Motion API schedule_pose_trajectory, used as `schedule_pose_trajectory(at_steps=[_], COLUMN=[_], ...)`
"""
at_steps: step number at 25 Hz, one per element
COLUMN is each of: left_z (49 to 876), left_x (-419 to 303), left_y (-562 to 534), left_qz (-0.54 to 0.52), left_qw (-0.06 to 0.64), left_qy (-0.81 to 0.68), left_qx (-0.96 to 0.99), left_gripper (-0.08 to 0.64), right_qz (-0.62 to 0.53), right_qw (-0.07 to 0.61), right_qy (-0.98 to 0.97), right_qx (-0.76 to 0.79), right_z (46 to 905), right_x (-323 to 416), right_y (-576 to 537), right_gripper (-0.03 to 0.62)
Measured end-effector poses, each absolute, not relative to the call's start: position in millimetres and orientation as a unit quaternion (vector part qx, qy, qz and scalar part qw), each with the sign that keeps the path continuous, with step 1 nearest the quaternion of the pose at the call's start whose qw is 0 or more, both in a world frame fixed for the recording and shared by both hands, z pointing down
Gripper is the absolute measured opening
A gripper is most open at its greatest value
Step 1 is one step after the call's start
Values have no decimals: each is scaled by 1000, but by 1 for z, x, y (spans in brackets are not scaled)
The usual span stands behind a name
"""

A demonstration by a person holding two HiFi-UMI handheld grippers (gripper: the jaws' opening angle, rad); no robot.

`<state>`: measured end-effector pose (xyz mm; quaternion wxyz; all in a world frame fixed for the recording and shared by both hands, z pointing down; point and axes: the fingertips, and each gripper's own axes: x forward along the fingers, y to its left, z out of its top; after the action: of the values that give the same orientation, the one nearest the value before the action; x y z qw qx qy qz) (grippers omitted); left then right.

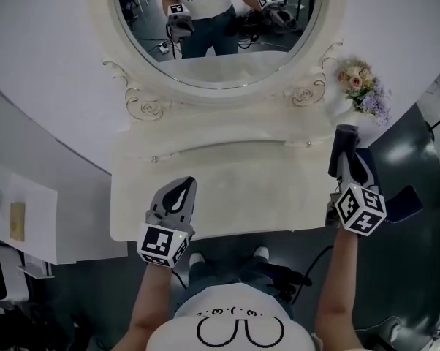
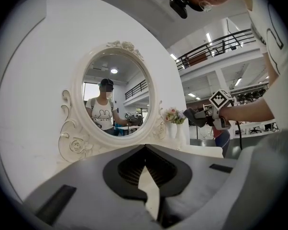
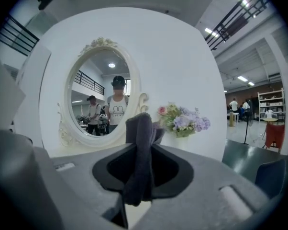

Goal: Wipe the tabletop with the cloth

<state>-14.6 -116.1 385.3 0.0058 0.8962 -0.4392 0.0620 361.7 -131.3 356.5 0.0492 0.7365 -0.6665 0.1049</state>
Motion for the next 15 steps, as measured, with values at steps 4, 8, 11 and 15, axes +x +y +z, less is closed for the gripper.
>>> schedule_pose_trajectory(at_steps=[4, 8, 11, 15], left_z=[376, 368, 363, 357], left_x=[-36, -66, -87, -113], left_y=[-112, -111, -110, -108], left_qz=[56, 50, 46, 42], left_qw=[-2, -10, -14, -18], left_qy=[-446, -461, -472, -487], left_qx=[893, 886, 880, 872], left_gripper=[2, 2, 2, 2], right_qz=[105, 109, 115, 125], right_qw=[35, 15, 6, 8], right_qy=[-682, -704, -716, -729], right_qx=[723, 702, 688, 673], right_z=[342, 332, 331, 339], right_x=[317, 269, 237, 199], right_y=[-127, -125, -124, -124], right_gripper=[92, 92, 92, 92])
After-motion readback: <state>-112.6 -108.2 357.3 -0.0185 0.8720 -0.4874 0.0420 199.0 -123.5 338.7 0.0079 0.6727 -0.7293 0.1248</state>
